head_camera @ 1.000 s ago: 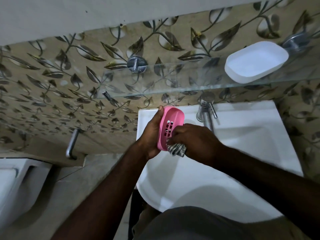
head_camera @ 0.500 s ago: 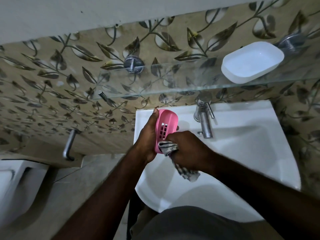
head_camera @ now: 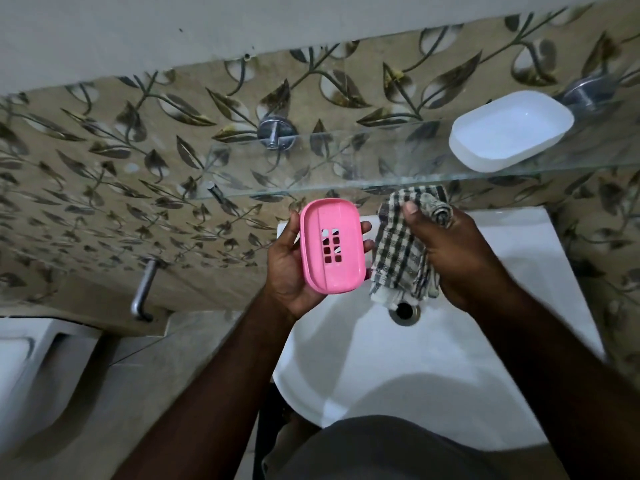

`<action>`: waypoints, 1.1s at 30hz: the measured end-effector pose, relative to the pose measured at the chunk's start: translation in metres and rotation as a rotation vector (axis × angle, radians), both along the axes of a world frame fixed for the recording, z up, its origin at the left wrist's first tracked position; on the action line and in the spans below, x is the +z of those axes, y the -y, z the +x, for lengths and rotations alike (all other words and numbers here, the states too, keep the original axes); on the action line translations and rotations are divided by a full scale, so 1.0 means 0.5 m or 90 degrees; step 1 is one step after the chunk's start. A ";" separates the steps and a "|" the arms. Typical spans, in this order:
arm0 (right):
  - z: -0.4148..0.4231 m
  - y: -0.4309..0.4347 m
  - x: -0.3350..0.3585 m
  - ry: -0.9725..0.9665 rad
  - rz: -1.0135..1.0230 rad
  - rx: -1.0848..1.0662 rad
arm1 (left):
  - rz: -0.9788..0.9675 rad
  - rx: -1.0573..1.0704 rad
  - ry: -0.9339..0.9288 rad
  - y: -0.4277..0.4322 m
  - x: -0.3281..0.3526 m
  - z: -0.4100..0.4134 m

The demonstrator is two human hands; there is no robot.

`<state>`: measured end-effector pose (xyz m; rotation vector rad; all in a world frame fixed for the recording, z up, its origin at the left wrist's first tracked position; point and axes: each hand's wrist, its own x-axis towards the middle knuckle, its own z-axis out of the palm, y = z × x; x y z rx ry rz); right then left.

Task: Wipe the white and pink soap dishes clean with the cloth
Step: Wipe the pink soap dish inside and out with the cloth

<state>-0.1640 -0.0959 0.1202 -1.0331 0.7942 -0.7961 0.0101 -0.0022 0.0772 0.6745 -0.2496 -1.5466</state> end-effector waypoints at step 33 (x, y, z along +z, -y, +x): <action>0.044 -0.078 -0.036 -0.470 -0.612 0.418 | 0.231 0.044 0.005 -0.001 -0.029 -0.037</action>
